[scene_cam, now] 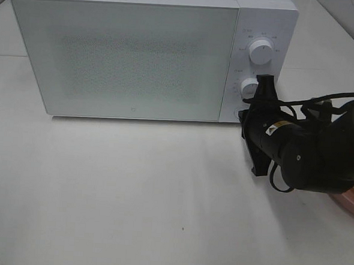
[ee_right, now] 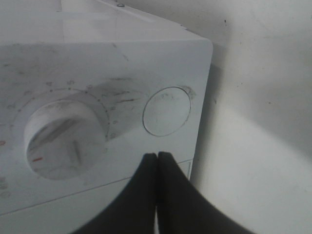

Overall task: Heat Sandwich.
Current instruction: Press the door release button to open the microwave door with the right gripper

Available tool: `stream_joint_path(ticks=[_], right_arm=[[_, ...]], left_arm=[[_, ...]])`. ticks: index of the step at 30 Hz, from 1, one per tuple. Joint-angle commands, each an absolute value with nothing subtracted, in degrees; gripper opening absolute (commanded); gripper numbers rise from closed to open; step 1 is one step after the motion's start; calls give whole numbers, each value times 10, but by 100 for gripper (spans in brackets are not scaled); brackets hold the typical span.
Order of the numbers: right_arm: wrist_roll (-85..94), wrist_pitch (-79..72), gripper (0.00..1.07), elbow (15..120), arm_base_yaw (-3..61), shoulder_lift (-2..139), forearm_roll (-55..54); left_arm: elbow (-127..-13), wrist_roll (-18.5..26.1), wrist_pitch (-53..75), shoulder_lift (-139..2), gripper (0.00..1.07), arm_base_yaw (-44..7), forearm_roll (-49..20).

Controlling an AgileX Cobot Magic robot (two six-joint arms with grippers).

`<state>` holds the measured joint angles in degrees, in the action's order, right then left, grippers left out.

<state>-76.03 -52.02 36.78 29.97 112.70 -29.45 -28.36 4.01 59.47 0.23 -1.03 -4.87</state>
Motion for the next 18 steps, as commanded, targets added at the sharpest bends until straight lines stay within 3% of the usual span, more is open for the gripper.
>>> stream_joint_path(ticks=[1,18], right_arm=[[-764,-506,0,387,288,1140,-278],[-764,-506,0,450,258,1197,-274]], left_arm=[[-282,40,594,18,98,-11,-51],[-282,40,594,18,98,-11,-51]])
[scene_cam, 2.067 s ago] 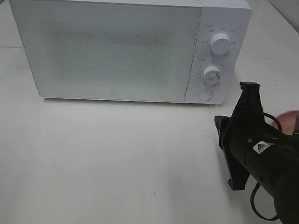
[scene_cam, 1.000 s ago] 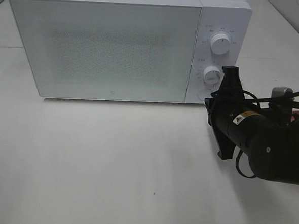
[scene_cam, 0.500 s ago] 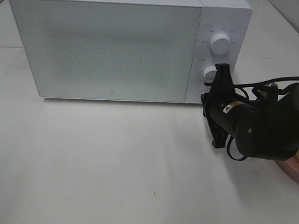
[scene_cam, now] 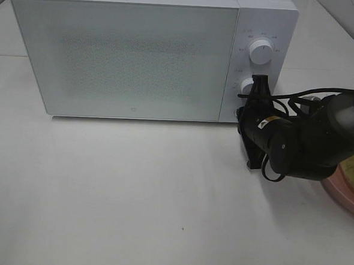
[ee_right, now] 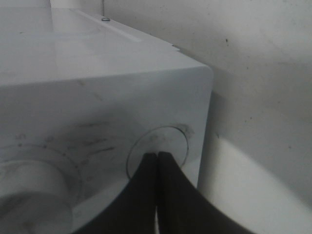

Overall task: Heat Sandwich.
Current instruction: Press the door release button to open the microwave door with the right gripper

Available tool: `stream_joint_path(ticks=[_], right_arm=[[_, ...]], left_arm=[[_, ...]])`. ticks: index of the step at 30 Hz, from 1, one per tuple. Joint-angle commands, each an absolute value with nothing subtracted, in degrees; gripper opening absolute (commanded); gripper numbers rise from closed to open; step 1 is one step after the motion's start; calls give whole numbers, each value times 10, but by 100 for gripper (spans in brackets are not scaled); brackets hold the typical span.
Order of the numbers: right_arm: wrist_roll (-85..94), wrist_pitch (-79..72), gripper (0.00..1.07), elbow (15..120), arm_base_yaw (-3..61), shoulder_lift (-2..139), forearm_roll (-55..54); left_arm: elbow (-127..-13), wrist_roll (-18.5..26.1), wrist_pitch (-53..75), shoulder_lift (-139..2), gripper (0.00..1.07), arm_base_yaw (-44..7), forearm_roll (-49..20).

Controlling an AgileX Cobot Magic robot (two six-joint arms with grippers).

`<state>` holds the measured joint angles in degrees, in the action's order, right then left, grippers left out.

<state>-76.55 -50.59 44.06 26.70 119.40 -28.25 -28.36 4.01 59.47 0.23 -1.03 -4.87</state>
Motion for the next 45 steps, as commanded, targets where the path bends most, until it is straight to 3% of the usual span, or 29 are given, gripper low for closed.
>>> stream_joint_path(ticks=[1,34,45], right_arm=[[-764,-507,0,450,254,1197,-274],[-801,-536,0,472,250,1184,-262],[-763,-704,0,529,250,1226,-274]], left_arm=[[-282,40,594,18,98,-11,-51],[-282,40,594,18,98,-11,-51],[-282,40,594,18,98,-11,-51]])
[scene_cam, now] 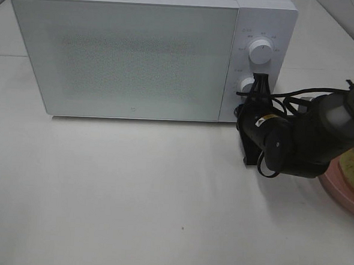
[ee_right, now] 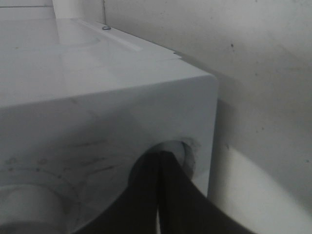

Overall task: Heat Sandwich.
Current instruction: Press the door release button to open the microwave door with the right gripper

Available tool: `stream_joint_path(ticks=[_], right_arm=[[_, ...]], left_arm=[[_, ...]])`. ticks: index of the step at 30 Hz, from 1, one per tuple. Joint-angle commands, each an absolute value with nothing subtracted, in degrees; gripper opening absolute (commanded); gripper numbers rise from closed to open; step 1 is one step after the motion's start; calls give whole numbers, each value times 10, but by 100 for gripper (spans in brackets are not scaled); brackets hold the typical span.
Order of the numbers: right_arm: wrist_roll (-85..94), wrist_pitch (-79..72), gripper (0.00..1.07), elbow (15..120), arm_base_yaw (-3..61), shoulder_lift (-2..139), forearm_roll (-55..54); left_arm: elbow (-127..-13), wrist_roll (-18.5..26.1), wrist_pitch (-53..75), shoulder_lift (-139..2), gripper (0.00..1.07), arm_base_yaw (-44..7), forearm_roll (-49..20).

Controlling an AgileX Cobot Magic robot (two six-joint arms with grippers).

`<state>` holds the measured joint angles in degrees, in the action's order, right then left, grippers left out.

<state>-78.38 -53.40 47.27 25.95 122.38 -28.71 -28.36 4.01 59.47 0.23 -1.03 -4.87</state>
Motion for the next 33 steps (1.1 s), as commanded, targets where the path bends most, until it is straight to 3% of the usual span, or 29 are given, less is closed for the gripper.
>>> stream_joint_path(ticks=[1,33], right_arm=[[-763,-704,0,529,250,1226,-274],[-757,-654,0,555,248,1238,-257]], left_arm=[[-282,40,594,18,98,-11,-51],[-282,40,594,18,98,-11,-51]])
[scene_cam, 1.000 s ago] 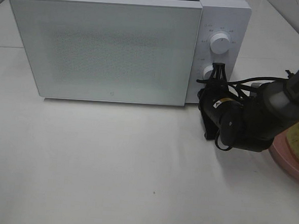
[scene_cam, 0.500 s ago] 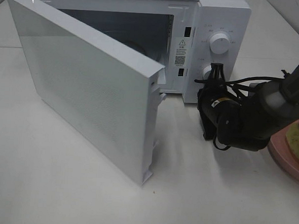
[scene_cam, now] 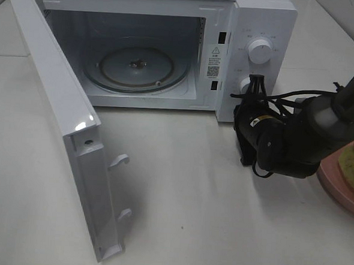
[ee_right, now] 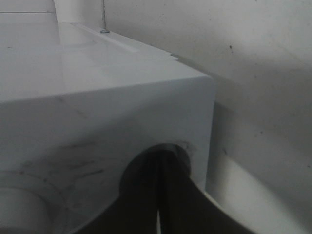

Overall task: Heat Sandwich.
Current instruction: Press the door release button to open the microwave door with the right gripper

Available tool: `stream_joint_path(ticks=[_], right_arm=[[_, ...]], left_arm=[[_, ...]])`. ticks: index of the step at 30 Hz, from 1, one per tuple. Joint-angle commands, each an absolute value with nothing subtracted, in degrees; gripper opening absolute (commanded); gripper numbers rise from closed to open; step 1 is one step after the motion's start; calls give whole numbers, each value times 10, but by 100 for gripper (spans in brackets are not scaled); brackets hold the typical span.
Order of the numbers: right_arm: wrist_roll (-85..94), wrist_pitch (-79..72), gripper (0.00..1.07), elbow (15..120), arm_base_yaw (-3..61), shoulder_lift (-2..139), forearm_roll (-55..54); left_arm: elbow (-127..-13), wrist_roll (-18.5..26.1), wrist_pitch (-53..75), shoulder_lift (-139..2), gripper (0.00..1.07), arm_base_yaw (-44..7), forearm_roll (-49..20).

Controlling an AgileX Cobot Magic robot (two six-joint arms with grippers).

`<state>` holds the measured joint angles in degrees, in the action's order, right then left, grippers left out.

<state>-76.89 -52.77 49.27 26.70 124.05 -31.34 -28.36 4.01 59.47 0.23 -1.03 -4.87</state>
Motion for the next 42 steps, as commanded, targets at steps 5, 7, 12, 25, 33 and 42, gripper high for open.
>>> stream_joint_path(ticks=[5,7,12,25,33,42], right_arm=[[-757,-631,0,554,248,1238,-252],[-757,-630,0,554,248,1237,-247],[-759,-589,0,554,250,1229,-242],[-761,-580,0,521,250,1226,-242],[-761,-539,0,521,250,1216,-233],[-747,-462,0,484,250,1157,-227]], left_arm=[[-282,40,594,18,98,-11,-51],[-282,40,594,18,98,-11,-51],[-282,40,594,18,98,-11,-51],[-282,40,594,18,98,-11,-51],[-282,40,594,18,98,-11,-51],[-282,40,594,18,98,-11,-51]])
